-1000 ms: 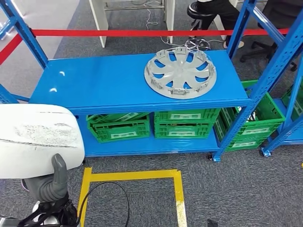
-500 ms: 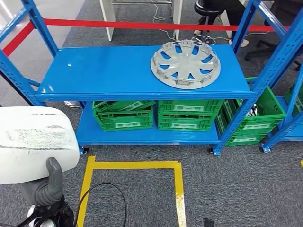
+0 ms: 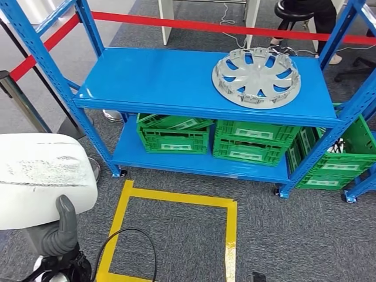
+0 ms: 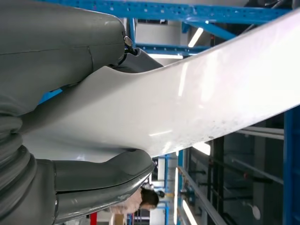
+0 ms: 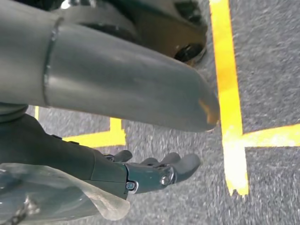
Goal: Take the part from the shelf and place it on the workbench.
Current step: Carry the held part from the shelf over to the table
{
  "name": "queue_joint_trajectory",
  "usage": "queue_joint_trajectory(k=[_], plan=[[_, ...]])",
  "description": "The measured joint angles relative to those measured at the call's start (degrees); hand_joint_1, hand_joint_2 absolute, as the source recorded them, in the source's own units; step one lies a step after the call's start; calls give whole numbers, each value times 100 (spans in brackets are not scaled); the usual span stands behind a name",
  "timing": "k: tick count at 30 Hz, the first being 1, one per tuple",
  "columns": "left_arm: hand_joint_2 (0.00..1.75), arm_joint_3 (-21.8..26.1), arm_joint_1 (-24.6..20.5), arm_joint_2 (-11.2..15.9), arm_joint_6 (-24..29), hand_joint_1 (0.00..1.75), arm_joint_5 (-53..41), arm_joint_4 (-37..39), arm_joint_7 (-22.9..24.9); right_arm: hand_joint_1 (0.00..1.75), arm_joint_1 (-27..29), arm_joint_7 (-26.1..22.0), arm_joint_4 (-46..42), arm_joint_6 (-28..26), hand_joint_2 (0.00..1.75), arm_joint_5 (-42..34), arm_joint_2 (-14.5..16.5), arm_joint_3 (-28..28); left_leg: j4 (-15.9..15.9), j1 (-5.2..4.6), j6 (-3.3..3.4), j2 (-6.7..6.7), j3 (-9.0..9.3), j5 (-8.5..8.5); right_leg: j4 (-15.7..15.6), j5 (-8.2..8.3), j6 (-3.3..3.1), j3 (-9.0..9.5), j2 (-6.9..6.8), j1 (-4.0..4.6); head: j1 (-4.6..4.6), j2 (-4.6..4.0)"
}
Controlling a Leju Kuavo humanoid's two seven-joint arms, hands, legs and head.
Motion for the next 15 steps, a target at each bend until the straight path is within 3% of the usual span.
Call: queue_joint_trajectory(k=[2,3,5,6,7,9,10,12,13,15], plan=[[175,2,4,1,2,175,-1,-4,0,0,3,6,1,7,0,16,4,21,287,12,-85,142,-132,-203,-15,31,-61,-9,-138,-28,-40,0],[175,2,6,1,3,175,-3,-5,0,0,6,10,2,7,0,28,5,32,590,31,-134,250,-257,-384,-17,37,-80,-15,-211,-28,-62,0],[175,3,12,3,12,175,-3,-6,0,0,14,35,4,4,0,66,4,52,1301,82,-207,343,-548,-703,-17,40,-96,-31,-364,-26,-83,0],[175,4,18,3,20,175,-4,-6,0,0,17,54,5,0,0,85,3,61,1507,101,-225,357,-623,-748,-17,39,-96,-36,-443,-26,-83,0],[175,4,22,4,28,175,-4,-6,0,0,16,74,6,0,0,102,3,68,1508,113,-229,368,-605,-686,-16,39,-96,-37,-518,-25,-83,0],[175,4,25,3,38,175,-4,-10,0,0,9,98,6,7,0,128,3,80,902,108,-191,480,-288,-315,-18,37,-94,-27,-649,-23,-83,0],[175,4,21,2,40,175,-4,-16,0,0,6,106,6,11,0,144,4,92,510,78,-156,615,-93,-163,-19,33,-87,-24,-706,-15,-82,0],[175,4,15,-4,46,175,-6,-32,0,0,5,130,6,15,0,191,5,128,-5,13,-77,826,131,-34,-21,31,-55,-33,-812,8,-82,0],[175,5,19,-6,52,175,-7,-39,0,0,4,143,6,14,0,219,5,150,-73,-13,-53,846,142,-51,-26,34,-30,-37,-871,18,-83,0],[175,9,47,-8,64,175,-7,-51,-2,0,-7,174,5,2,0,278,5,194,-146,-7,-3,733,134,-14,-40,21,31,-29,-954,16,-81,0]])
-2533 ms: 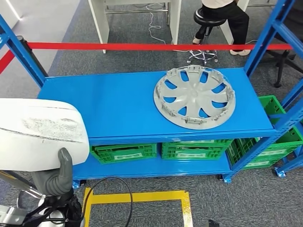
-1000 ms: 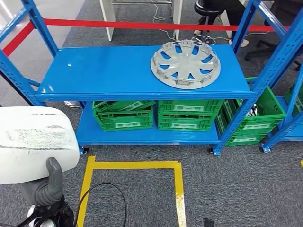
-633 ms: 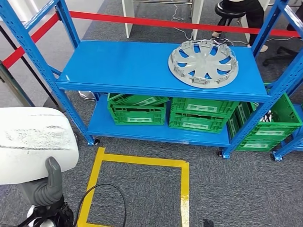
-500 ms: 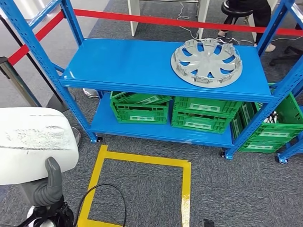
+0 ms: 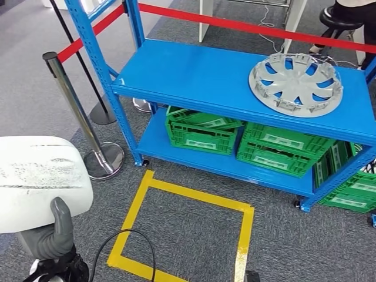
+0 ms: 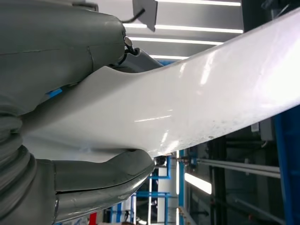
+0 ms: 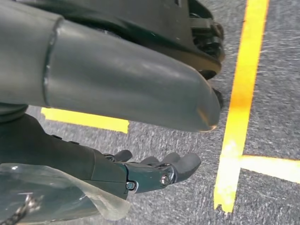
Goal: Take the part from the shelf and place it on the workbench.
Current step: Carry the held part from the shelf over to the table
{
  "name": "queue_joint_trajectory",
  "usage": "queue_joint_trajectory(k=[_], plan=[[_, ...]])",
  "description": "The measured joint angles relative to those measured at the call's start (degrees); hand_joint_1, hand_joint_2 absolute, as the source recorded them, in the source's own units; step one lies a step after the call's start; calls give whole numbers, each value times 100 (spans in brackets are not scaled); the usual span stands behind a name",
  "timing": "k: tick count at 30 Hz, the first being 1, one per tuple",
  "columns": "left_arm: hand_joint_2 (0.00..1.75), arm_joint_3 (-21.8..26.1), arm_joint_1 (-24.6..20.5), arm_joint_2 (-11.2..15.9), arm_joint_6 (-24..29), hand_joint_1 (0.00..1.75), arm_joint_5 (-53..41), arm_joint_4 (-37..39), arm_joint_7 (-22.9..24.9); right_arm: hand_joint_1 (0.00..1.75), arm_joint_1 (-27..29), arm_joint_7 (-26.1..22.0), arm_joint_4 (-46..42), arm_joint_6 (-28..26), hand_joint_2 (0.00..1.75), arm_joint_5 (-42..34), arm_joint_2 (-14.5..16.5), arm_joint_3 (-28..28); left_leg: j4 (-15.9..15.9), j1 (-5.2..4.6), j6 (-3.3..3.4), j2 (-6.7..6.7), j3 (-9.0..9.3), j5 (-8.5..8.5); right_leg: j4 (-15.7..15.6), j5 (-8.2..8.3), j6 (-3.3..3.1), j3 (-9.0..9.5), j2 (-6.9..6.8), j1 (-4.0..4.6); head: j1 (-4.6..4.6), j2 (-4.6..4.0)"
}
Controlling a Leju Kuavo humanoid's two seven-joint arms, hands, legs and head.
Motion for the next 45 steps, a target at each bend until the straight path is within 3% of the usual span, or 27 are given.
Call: queue_joint_trajectory(k=[2,4,6,7,9,10,12,13,15,16,17,19,21,22,24,26,28,30,31,33,35,37,38,39,41,43,45], plan=[[175,7,8,-9,10,175,1,-19,-2,0,-3,38,2,-26,0,48,0,44,-102,32,66,-129,22,72,192,-166,47,-88,232,-10,11,0],[175,14,8,-17,15,175,-15,-30,-2,0,8,94,7,-61,0,72,-2,79,-145,46,112,-255,18,113,823,-503,58,-393,581,-13,35,0],[175,17,20,-17,14,175,-43,-30,-1,0,21,147,12,-90,0,86,-7,104,-133,39,124,-396,-1,119,1444,-705,63,-698,689,-9,46,0],[175,18,24,-16,14,175,-53,-30,-1,0,29,163,14,-98,0,91,-8,113,-119,38,124,-476,-4,119,1507,-651,68,-735,700,-9,45,0],[175,19,26,-16,15,175,-58,-30,-1,0,33,176,16,-103,0,94,-9,123,-67,47,105,-646,-7,106,1025,-267,83,-516,766,-28,46,0],[175,21,25,-16,19,175,-59,-30,-1,0,37,177,19,-104,0,97,-9,129,-25,49,80,-724,-22,90,672,-105,93,-350,899,-48,47,0],[175,24,17,-17,34,175,-62,-32,1,0,36,153,24,-112,0,107,-9,149,93,51,20,-863,-98,61,188,15,87,-115,1130,-82,40,0],[175,26,16,-17,44,175,-68,-35,2,0,34,136,26,-117,0,119,-9,157,131,55,-12,-925,-143,64,139,-19,70,-84,1177,-81,38,0],[175,29,26,-12,53,175,-91,-40,3,0,25,95,25,-121,0,149,-5,171,162,71,-62,-1026,-205,81,131,-9,19,-68,1045,-76,40,0],[175,30,30,-8,51,175,-112,-42,4,0,23,78,25,-118,0,170,-4,180,210,68,-91,-972,-239,50,127,0,-9,-60,971,-81,33,0],[175,30,28,-2,45,175,-140,-43,8,0,25,58,25,-109,0,190,-2,192,345,65,-122,-853,-307,-33,116,6,-34,-52,889,-90,13,0],[175,27,21,10,33,175,-198,-44,19,0,33,47,25,-89,0,234,-3,214,950,72,-190,-522,-588,-340,104,3,-69,-40,724,-90,-28,0],[175,24,33,26,31,175,-231,-43,25,0,36,74,25,-78,0,288,-4,243,1633,101,-229,-382,-916,-582,105,-13,-85,-36,546,-76,-38,0],[175,24,43,36,31,175,-241,-43,26,0,32,89,25,-78,0,313,-4,261,1755,110,-229,-359,-979,-566,106,-26,-90,-29,462,-70,-39,0],[175,24,51,50,31,175,-263,-44,25,0,22,89,25,-80,0,338,-3,292,1353,102,-188,-299,-793,-245,102,-58,-89,7,312,-59,-38,0],[175,24,45,60,32,175,-285,-47,22,0,17,66,25,-84,0,345,-2,307,592,32,-98,-44,-425,79,88,-97,-71,57,183,-41,-38,0],[175,24,40,70,34,175,-291,-53,20,0,9,45,25,-86,0,346,-2,310,205,-42,-20,136,-252,138,68,-122,-35,88,61,-16,-37,0],[175,25,57,81,39,175,-297,-61,19,0,-9,32,21,-82,0,366,-2,322,132,-53,28,37,-241,129,27,-134,8,129,-61,-3,-40,0],[175,25,72,85,45,175,-304,-67,17,0,-17,27,17,-76,0,380,-2,333,82,-38,52,-32,-216,151,32,-166,28,138,-10,-6,-35,0],[175,23,77,85,61,175,-325,-80,14,0,-16,16,10,-68,0,399,-2,354,-17,1,110,-170,-158,199,331,-360,57,5,320,-15,-11,0],[175,19,78,84,75,175,-347,-84,14,0,-3,13,10,-78,0,408,-5,360,-34,12,142,-308,-146,212,1052,-661,62,-382,645,-17,14,0],[175,16,98,86,92,175,-381,-84,20,0,6,25,10,-101,0,427,-10,373,-27,11,150,-470,-143,207,1566,-734,76,-727,707,-11,25,0],[175,16,105,88,109,175,-402,-84,27,0,10,37,11,-110,0,432,-11,381,-16,14,148,-561,-141,204,1528,-602,85,-769,713,-13,26,0],[175,15,110,89,128,175,-425,-84,38,0,12,50,11,-118,0,431,-11,388,4,21,136,-657,-139,196,1274,-373,93,-704,740,-24,26,0],[175,15,116,88,171,175,-460,-84,58,0,18,73,16,-134,0,432,-11,396,81,32,89,-825,-155,155,568,16,110,-437,964,-64,26,0],[175,13,130,88,203,175,-486,-84,77,0,15,91,26,-162,0,459,-11,408,160,43,26,-960,-208,123,223,91,85,-256,1180,-83,21,0],[175,9,152,92,224,175,-503,-84,90,0,4,109,32,-186,0,486,-13,429,181,66,-35,-1088,-257,138,199,78,17,-210,1137,-66,20,0]])
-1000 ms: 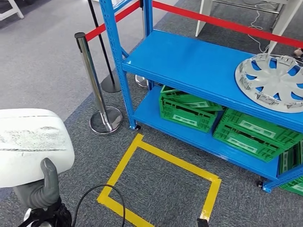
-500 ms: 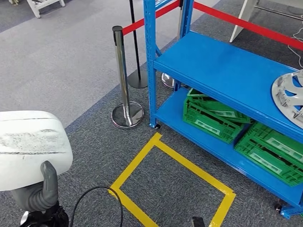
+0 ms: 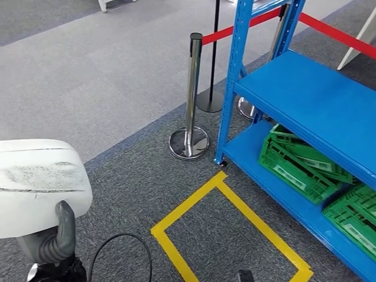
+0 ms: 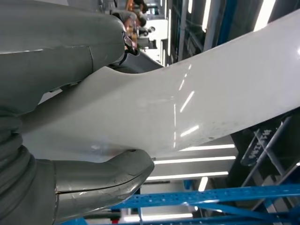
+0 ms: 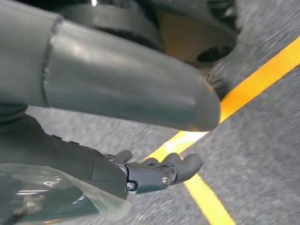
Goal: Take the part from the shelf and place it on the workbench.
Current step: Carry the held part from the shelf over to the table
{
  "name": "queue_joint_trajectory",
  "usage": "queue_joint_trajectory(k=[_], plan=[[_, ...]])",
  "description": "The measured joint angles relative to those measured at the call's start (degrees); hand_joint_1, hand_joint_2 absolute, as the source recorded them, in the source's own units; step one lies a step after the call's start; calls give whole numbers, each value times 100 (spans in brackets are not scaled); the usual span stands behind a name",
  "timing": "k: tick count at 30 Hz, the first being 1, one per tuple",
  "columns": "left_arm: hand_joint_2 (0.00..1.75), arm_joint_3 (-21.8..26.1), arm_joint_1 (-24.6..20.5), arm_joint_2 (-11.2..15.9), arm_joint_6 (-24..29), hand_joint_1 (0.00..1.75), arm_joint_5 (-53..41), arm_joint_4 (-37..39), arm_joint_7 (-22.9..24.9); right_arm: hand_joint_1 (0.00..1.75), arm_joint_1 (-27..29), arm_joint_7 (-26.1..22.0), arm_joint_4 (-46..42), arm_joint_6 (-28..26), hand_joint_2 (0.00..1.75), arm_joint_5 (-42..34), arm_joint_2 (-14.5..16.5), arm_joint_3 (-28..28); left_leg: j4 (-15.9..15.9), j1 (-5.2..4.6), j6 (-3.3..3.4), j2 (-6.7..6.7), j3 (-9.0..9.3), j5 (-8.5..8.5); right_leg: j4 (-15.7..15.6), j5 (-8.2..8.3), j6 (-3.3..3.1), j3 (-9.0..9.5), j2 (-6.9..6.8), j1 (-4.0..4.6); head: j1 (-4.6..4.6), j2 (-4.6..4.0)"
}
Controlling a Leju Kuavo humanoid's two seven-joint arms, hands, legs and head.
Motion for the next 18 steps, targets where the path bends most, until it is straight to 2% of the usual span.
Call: queue_joint_trajectory(k=[1,2,3,5,6,7,8,9,10,12,13,14,16,17,18], plan=[[175,-1,12,3,8,175,-4,0,0,0,-4,11,0,-7,0,12,2,7,13,6,-25,-10,-13,1,-9,11,-34,7,-76,1,-1,0],[175,1,18,6,17,175,-7,0,0,0,-4,27,0,-14,0,27,4,14,73,0,-52,72,-45,-34,-18,20,-65,19,-150,-5,-14,0],[175,1,19,9,29,175,-7,0,-1,0,-1,46,1,-20,0,43,6,20,230,-5,-82,221,-120,-126,-26,21,-92,30,-234,-13,-34,0],[175,1,15,12,56,175,-7,1,-1,0,13,79,2,-41,0,81,4,41,868,3,-148,582,-426,-442,-30,6,-129,43,-409,-4,-72,0],[175,1,17,14,69,175,-7,2,0,0,21,79,2,-50,0,105,1,55,1242,22,-172,671,-610,-590,-30,-5,-140,46,-506,6,-77,0],[175,1,25,17,80,175,-7,3,2,0,28,67,2,-52,0,128,-3,69,1506,38,-184,711,-742,-660,-30,-15,-144,49,-598,13,-76,0],[175,2,33,20,94,175,-7,4,7,0,30,52,2,-49,0,147,-6,85,1583,48,-184,729,-782,-629,-29,-26,-145,54,-684,18,-77,0],[175,2,39,23,109,175,-8,4,12,0,26,44,2,-48,0,165,-7,100,1426,51,-172,747,-706,-488,-29,-38,-144,66,-763,21,-77,0],[175,2,43,25,124,175,-9,4,16,0,19,40,2,-48,0,184,-6,117,1079,42,-145,802,-531,-284,-31,-53,-141,85,-837,24,-76,0],[175,2,41,23,156,175,-8,3,20,0,8,44,2,-63,0,231,-5,154,331,-24,-71,1041,-155,-11,-37,-88,-115,125,-967,35,-78,0],[175,2,40,20,169,175,-3,3,21,0,7,45,2,-67,0,251,-5,173,111,-61,-33,1134,-51,27,-47,-102,-92,139,-1026,42,-76,0],[175,2,42,17,179,175,7,3,21,0,3,49,2,-53,0,263,-5,190,25,-92,-2,1172,-19,8,-64,-113,-63,154,-1083,48,-77,0],[175,4,54,15,173,175,39,1,19,0,-12,55,-3,29,0,281,-3,217,-58,-93,62,1044,6,28,-120,-130,2,202,-1190,49,-75,0],[175,4,59,11,155,175,65,-3,9,0,-17,51,-8,85,0,296,-1,233,-126,-79,91,974,52,54,-110,-162,29,219,-1128,44,-71,0],[175,4,55,6,133,175,96,-5,-3,0,-16,45,-12,128,0,309,1,248,-193,-61,121,903,99,83,-4,-234,45,184,-986,42,-63,0]])
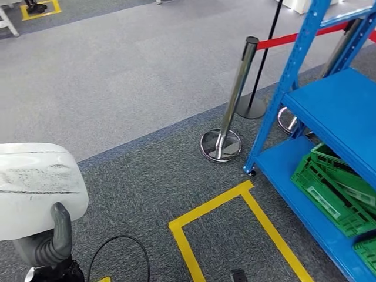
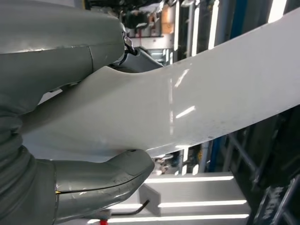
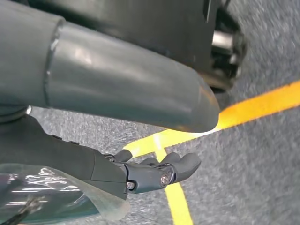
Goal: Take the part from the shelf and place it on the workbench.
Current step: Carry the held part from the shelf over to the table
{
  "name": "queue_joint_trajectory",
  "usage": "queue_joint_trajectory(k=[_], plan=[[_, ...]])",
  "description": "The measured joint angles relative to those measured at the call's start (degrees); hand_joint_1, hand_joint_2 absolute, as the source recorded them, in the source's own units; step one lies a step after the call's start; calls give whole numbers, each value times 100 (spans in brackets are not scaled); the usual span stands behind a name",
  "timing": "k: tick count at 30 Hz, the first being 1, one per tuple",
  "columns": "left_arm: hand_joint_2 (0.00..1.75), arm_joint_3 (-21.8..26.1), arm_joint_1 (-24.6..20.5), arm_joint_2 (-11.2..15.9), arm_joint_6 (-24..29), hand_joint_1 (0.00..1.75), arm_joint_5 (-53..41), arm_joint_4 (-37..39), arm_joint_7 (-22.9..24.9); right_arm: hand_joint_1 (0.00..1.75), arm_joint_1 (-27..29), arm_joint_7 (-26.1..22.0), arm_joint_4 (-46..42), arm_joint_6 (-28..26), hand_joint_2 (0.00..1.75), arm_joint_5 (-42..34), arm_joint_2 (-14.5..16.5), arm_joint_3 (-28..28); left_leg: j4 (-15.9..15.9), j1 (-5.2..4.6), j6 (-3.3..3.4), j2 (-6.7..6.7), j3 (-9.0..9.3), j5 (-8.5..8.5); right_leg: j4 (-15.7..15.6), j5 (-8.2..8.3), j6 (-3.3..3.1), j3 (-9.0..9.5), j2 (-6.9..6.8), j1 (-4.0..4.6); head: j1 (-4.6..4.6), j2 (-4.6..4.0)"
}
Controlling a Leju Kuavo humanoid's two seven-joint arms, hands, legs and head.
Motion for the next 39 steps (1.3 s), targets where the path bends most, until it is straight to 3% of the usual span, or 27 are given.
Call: queue_joint_trajectory(k=[2,4,5,6,7,9,11,13,14,16,17,18,20,21,22,24,26,28,29,31,33,35,36,37,38,39], plan=[[175,0,-10,-12,-38,175,58,-2,-25,0,10,-12,-2,46,0,14,0,24,-68,16,40,-128,61,24,559,-262,5,-277,383,-2,29,0],[175,3,-5,-16,-48,175,87,-2,-31,0,23,-13,1,68,0,20,-5,40,-65,13,63,-284,63,15,1217,-461,1,-686,533,9,54,0],[175,6,1,-16,-48,175,94,-2,-33,0,31,-14,2,74,0,24,-8,47,-63,11,67,-371,68,9,1330,-419,1,-803,550,14,60,0],[175,9,4,-16,-48,175,97,-2,-33,0,37,-17,2,76,0,30,-10,52,-56,12,63,-465,75,3,1231,-265,2,-816,562,15,67,0],[175,13,6,-16,-49,175,97,-2,-33,0,39,-22,3,77,0,35,-10,55,-41,16,50,-556,82,-9,941,-28,2,-728,607,8,69,0],[175,21,4,-19,-51,175,76,-3,-32,0,41,-34,9,74,0,50,-10,63,40,23,0,-715,67,-60,254,323,4,-442,876,-31,69,0],[175,27,4,-21,-58,175,41,-5,-31,0,32,-38,19,69,0,67,-11,83,114,39,-62,-845,19,-98,-46,372,-14,-278,1074,-42,69,0],[175,31,14,-20,-63,175,17,-7,-29,0,19,-37,22,64,0,76,-13,98,131,62,-107,-972,-17,-100,-64,353,-65,-238,985,-30,67,0],[175,32,21,-18,-62,175,8,-8,-28,0,16,-37,21,61,0,82,-11,101,164,59,-130,-929,-31,-122,-78,350,-93,-214,911,-31,61,0],[175,33,16,-15,-46,175,-24,-14,-26,0,25,-34,22,54,0,104,-8,107,513,47,-186,-615,-186,-310,-109,336,-143,-156,732,-38,28,0],[175,33,13,-14,-31,175,-46,-16,-19,0,33,-31,22,47,0,118,-8,113,849,43,-215,-401,-346,-468,-114,320,-162,-131,638,-22,9,0],[175,34,12,-11,-15,175,-72,-17,-10,0,41,-26,23,40,0,131,-8,122,1238,54,-237,-271,-542,-629,-116,301,-176,-113,540,-10,-4,0],[175,34,28,-7,18,175,-120,-17,13,0,52,-10,23,33,0,153,-9,144,1737,75,-251,-189,-817,-745,-116,260,-188,-81,356,9,-6,0],[175,35,37,-5,38,175,-148,-17,19,0,52,-3,23,33,0,168,-9,155,1692,80,-241,-176,-811,-642,-116,237,-189,-59,270,17,-5,0],[175,35,44,-5,58,175,-174,-17,22,0,49,5,23,33,0,184,-9,168,1438,76,-217,-144,-700,-450,-116,213,-187,-28,191,24,-6,0],[175,34,46,-6,95,175,-218,-18,25,0,42,22,24,29,0,224,-5,196,670,18,-137,84,-335,-79,-123,156,-171,35,49,42,-5,0],[175,36,41,-8,119,175,-243,-21,33,0,36,34,25,13,0,253,0,222,232,-60,-65,287,-130,7,-136,107,-126,77,-76,63,-5,0],[175,40,52,-9,143,175,-275,-25,45,0,17,36,21,-12,0,264,12,241,156,-89,-15,220,-105,-24,-169,78,-72,132,-206,69,-2,0],[175,43,66,-10,157,175,-294,-28,51,0,6,33,15,-24,0,268,19,248,111,-77,7,148,-79,-9,-169,52,-48,155,-170,64,10,0],[175,44,70,-16,188,175,-330,-35,58,0,3,29,5,-37,0,275,27,262,17,-35,62,13,-8,22,64,-101,-13,70,145,47,29,0],[175,41,70,-24,223,175,-361,-39,61,0,16,46,7,-37,0,293,25,280,-8,-11,100,-115,19,25,768,-395,4,-323,484,30,61,0],[175,40,86,-27,257,175,-379,-39,68,0,30,74,10,-30,0,326,22,293,-5,-7,114,-277,26,12,1403,-524,30,-759,552,25,79,0],[175,40,91,-27,271,175,-387,-39,71,0,38,86,12,-25,0,338,21,298,0,-2,111,-368,36,4,1445,-423,43,-855,557,20,79,0],[175,40,95,-27,279,175,-392,-39,74,0,43,92,13,-18,0,346,21,305,11,8,97,-463,49,-9,1256,-211,54,-835,572,12,80,0],[175,39,97,-27,284,175,-397,-39,75,0,47,96,15,-13,0,350,21,314,34,22,72,-554,61,-31,898,58,69,-723,638,-6,81,0],[175,39,97,-27,289,175,-401,-39,78,0,51,99,21,-11,0,351,21,325,75,28,34,-639,59,-61,522,256,89,-589,789,-31,84,0]])
